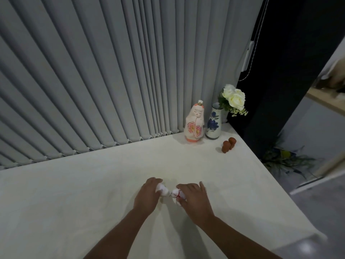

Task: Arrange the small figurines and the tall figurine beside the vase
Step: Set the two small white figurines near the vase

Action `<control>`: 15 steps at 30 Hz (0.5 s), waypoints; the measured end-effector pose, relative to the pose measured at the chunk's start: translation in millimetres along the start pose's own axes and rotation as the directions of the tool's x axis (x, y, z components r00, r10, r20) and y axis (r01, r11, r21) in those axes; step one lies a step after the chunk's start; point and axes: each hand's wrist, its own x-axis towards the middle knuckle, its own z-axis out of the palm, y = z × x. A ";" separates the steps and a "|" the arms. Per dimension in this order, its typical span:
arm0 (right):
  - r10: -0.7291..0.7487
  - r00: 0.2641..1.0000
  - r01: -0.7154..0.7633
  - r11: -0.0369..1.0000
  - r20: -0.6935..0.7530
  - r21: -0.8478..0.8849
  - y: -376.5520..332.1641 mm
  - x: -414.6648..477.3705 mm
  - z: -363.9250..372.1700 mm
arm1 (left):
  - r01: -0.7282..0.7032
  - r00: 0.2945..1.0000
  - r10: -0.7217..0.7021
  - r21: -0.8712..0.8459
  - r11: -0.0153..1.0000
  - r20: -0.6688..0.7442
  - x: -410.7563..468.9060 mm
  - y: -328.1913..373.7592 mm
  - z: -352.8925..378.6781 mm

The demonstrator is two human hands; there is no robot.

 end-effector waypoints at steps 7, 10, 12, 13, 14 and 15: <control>-0.048 0.983 0.049 0.999 -0.179 0.004 11.9 -1.3 17.4 | -0.002 0.998 -0.001 -0.040 0.999 -0.060 -0.3 -1.8 -4.2; -0.080 0.979 0.082 0.997 -0.187 0.006 15.5 0.2 18.4 | -0.013 0.998 0.012 -0.029 0.999 -0.068 0.6 -0.7 -3.9; -0.107 0.978 0.109 0.994 -0.179 0.005 18.4 2.3 18.7 | -0.011 0.998 0.009 -0.020 1.000 -0.064 1.0 0.7 -3.6; -0.120 0.978 0.124 0.992 -0.170 0.013 19.9 3.7 18.3 | -0.009 0.998 0.008 -0.017 1.000 -0.063 0.7 1.7 -3.5; -0.134 0.978 0.140 0.990 -0.160 0.021 21.9 5.3 17.4 | -0.004 0.998 0.003 -0.015 1.000 -0.060 0.6 2.9 -3.4; -0.150 0.977 0.155 0.988 -0.152 0.022 23.4 7.0 16.0 | 0.005 0.998 -0.006 -0.013 1.000 -0.058 0.5 4.3 -3.3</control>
